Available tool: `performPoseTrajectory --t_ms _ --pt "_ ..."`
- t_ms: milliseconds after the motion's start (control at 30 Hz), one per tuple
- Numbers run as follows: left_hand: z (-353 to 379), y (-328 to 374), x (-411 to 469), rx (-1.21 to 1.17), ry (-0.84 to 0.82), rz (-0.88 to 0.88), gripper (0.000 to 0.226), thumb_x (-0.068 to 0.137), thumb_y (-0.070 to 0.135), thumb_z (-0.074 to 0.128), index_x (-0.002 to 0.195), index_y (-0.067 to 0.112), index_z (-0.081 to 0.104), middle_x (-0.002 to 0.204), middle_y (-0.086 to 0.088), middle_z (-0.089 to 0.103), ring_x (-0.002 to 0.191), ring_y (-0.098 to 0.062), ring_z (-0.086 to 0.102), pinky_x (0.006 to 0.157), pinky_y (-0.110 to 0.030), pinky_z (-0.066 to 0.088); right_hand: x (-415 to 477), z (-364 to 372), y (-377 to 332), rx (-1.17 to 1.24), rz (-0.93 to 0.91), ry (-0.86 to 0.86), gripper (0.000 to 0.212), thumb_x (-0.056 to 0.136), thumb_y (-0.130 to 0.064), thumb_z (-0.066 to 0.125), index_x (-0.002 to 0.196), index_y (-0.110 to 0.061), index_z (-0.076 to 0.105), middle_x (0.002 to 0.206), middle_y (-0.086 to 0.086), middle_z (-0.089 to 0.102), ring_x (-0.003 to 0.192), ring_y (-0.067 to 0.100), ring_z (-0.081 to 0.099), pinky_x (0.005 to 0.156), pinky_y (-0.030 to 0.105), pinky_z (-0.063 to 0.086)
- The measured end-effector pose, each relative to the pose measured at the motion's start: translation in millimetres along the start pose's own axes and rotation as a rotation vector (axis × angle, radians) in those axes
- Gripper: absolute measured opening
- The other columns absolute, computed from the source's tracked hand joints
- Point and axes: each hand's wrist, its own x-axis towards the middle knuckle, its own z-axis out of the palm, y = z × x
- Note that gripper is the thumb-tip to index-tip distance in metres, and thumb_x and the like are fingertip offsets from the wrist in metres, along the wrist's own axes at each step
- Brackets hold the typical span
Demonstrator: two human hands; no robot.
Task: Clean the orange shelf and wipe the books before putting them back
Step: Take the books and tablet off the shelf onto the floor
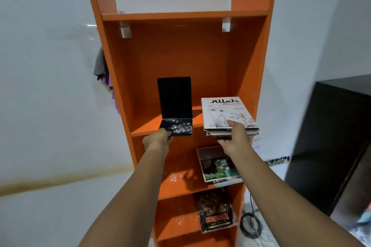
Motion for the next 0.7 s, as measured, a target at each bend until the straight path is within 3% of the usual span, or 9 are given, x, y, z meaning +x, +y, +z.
performPoseTrajectory --t_ms 67,133,300,367,500,567,633,700 --pt "-18.0 -1.4 -15.0 -0.006 -0.096 -0.032 0.018 0.084 -0.018 0.066 0.088 -0.002 0.059 0.096 -0.017 0.065 0.08 -0.024 0.065 0.073 -0.029 0.06 -19.6 -11.5 7.4 0.016 -0.021 0.007 0.067 0.066 -0.005 0.075 0.129 -0.022 0.06 0.118 0.008 0.071 0.103 0.036 0.069 0.093 0.063 0.054" --pt "-34.1 -8.2 -27.8 -0.039 -0.158 -0.039 0.018 0.085 -0.02 0.063 0.092 -0.004 0.061 0.093 -0.015 0.064 0.083 -0.024 0.065 0.067 -0.027 0.059 -43.5 -25.5 14.2 -0.016 -0.029 -0.006 0.07 0.064 -0.007 0.075 0.13 -0.025 0.06 0.12 0.006 0.071 0.108 0.036 0.068 0.099 0.063 0.051" --pt "-76.6 -52.6 -59.2 -0.005 -0.24 -0.09 0.02 0.086 -0.019 0.061 0.099 -0.003 0.061 0.092 -0.013 0.063 0.085 -0.025 0.064 0.06 -0.026 0.061 -100.5 -75.4 32.0 -0.016 -0.06 0.019 0.046 0.083 -0.005 0.067 0.126 -0.023 0.064 0.118 0.007 0.073 0.109 0.033 0.069 0.095 0.054 0.056" --pt "-92.5 -74.9 -67.2 0.016 -0.224 -0.116 0.026 0.086 -0.019 0.061 0.108 -0.004 0.06 0.092 -0.013 0.063 0.084 -0.025 0.064 0.056 -0.025 0.059 -114.7 -99.3 40.5 -0.015 -0.05 0.04 0.048 0.081 -0.004 0.067 0.126 -0.02 0.064 0.117 0.009 0.074 0.104 0.035 0.072 0.089 0.057 0.058" --pt "-124.2 -125.5 -69.4 0.07 -0.21 -0.204 0.019 0.088 -0.017 0.059 0.095 0.0 0.062 0.098 -0.012 0.065 0.091 -0.024 0.065 0.059 -0.026 0.062 -129.9 -148.3 60.5 -0.047 0.01 0.142 0.042 0.085 -0.001 0.064 0.124 -0.016 0.063 0.114 0.016 0.074 0.101 0.037 0.072 0.069 0.051 0.063" --pt "-137.9 -156.5 -61.7 0.097 -0.2 -0.248 0.02 0.089 -0.017 0.058 0.1 -0.001 0.063 0.103 -0.013 0.065 0.089 -0.023 0.065 0.058 -0.026 0.059 -126.2 -175.3 72.2 -0.094 0.044 0.197 0.046 0.084 -0.002 0.065 0.128 -0.016 0.061 0.117 0.015 0.073 0.104 0.037 0.071 0.062 0.048 0.063" --pt "-149.3 -187.9 -55.3 0.117 -0.155 -0.3 0.021 0.088 -0.019 0.055 0.098 -0.001 0.064 0.1 -0.014 0.065 0.083 -0.022 0.063 0.057 -0.026 0.056 -116.1 -201.5 84.0 -0.152 0.088 0.25 0.053 0.082 -0.005 0.067 0.133 -0.018 0.059 0.119 0.013 0.073 0.105 0.036 0.07 0.065 0.047 0.062" --pt "-157.7 -218.7 -53.5 0.13 -0.095 -0.355 0.021 0.089 -0.02 0.053 0.088 0.0 0.06 0.092 -0.014 0.062 0.08 -0.022 0.06 0.048 -0.024 0.055 -103.7 -223.4 94.0 -0.196 0.128 0.289 0.052 0.084 -0.005 0.066 0.133 -0.019 0.057 0.118 0.013 0.073 0.104 0.037 0.071 0.077 0.053 0.061"
